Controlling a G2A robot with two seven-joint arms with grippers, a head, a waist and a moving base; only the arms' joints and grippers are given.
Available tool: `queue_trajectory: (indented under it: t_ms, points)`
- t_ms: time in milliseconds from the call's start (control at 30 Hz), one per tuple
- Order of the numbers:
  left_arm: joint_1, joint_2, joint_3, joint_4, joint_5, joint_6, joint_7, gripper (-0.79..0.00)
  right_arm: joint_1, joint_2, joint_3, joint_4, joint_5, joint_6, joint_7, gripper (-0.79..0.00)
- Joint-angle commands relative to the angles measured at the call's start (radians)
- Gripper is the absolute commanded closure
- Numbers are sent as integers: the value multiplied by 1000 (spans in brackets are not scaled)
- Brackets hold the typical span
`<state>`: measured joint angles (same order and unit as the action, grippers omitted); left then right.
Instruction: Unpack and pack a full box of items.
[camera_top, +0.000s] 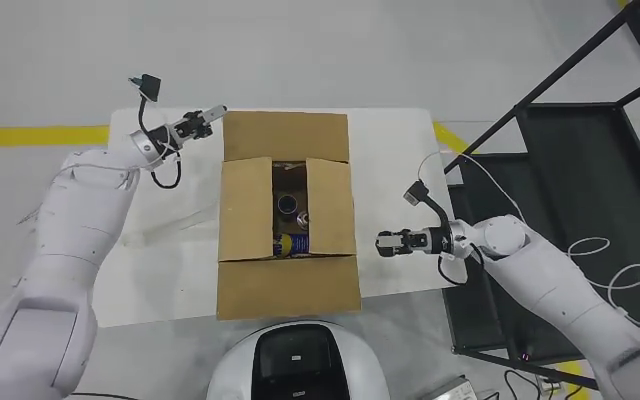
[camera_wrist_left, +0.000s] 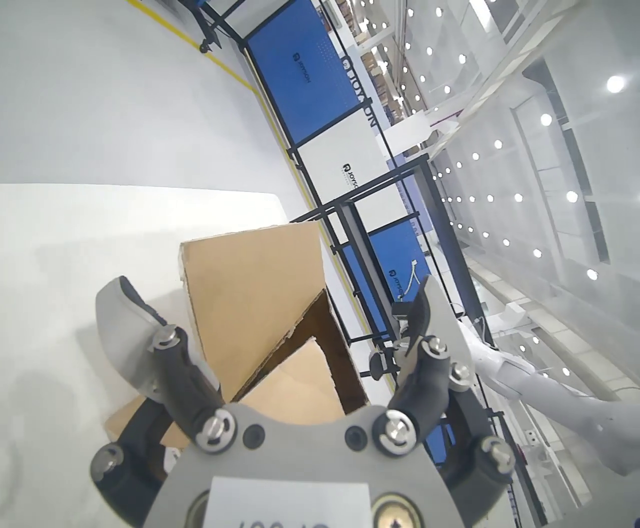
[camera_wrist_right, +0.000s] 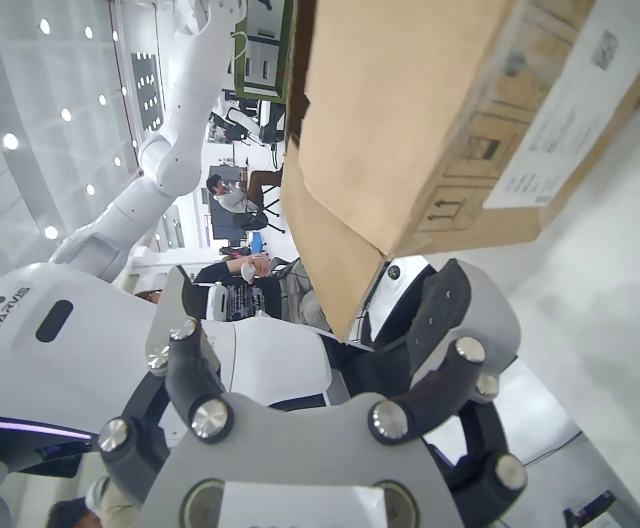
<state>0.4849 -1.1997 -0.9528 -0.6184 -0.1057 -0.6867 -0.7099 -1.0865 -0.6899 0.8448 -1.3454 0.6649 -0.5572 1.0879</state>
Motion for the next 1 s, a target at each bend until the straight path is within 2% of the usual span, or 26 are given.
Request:
queue_trajectory:
  t_ms: [0,133,267,400,533,667,800,967]
  points:
    - [-10,-18,30,19,49,-1,67,-785,-11,-8,-14,13,19,20,13,-785]
    - [-37,-54,81,78,109,-1,142,-785,-21,-28,-46,39,57,54,49,-785]
    - [-60,-88,110,142,105,-7,167,-785,-11,-49,-72,57,73,82,81,-785]
    - [-82,-115,115,201,63,-30,160,-785,1,-69,-93,57,103,110,140,-785]
    - [-100,-130,98,241,-16,-87,104,-785,20,-86,-119,59,98,184,203,-785]
    - [-103,-127,60,264,-122,-164,2,-785,22,-105,-134,54,183,217,281,-785]
    - [-87,-113,31,245,-197,-262,-148,-785,23,-123,-133,69,298,238,370,-785]
    - [-40,-77,30,129,-187,-265,-159,-785,37,-141,-118,97,390,270,441,-785]
